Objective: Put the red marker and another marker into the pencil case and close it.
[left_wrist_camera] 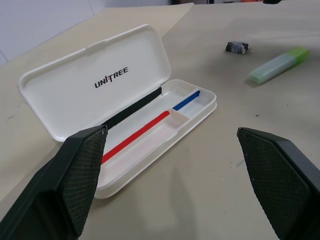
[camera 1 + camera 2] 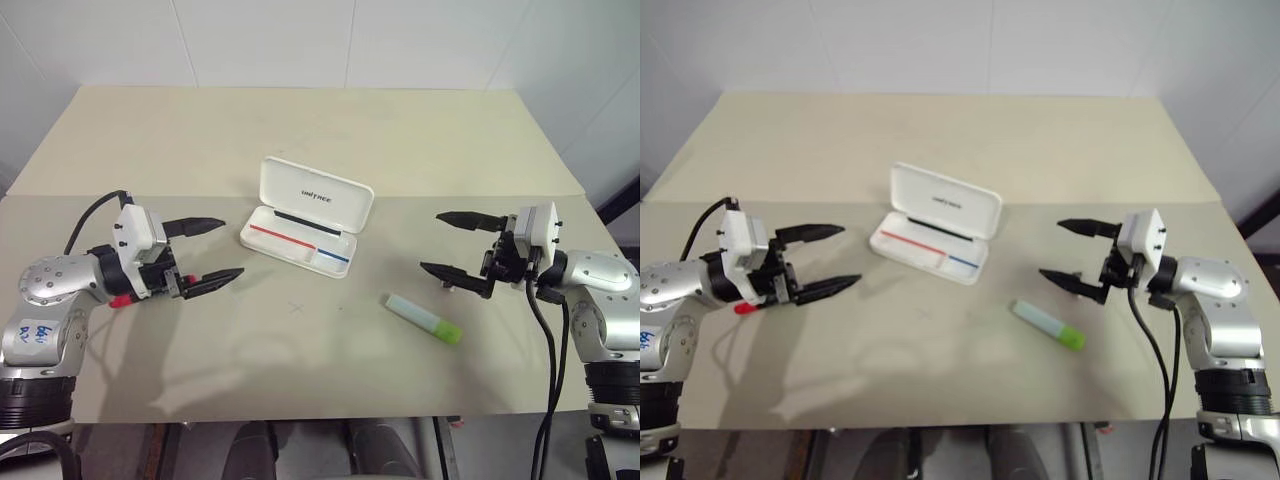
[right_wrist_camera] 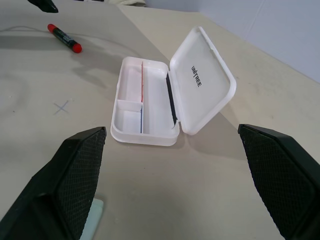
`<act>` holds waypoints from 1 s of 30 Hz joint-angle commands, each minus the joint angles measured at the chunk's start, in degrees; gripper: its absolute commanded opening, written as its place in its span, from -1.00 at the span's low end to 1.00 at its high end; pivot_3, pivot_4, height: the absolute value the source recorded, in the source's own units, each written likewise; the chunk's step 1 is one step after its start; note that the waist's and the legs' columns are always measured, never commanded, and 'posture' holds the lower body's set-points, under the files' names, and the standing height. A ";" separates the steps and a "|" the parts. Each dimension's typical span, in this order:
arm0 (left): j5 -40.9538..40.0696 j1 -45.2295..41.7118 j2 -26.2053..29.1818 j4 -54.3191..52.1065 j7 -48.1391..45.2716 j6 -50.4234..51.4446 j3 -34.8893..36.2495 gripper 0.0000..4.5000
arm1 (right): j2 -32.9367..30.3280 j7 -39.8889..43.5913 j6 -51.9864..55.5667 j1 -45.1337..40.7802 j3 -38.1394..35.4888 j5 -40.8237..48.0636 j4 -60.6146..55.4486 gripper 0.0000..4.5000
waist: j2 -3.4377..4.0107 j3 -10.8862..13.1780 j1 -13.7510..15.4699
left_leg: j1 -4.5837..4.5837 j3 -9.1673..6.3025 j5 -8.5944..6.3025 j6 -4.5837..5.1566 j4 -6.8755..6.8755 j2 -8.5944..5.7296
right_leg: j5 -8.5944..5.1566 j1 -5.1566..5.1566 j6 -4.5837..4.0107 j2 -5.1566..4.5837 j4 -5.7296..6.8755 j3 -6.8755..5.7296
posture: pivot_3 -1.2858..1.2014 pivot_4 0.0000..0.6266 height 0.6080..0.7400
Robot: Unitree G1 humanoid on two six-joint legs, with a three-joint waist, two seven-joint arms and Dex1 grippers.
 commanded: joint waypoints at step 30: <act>-1.04 3.92 7.87 3.70 -5.40 -1.88 10.30 1.00 | 13.57 -12.01 26.05 -23.06 29.30 -13.80 -7.46 -0.03 | 0.01 0.01 -1.54 | -0.09 0.02 -0.04 -0.06 -0.15 0.06 | -0.11 -0.24 -0.19 0.00 0.02 -0.08 | 0.03 -0.52 1.00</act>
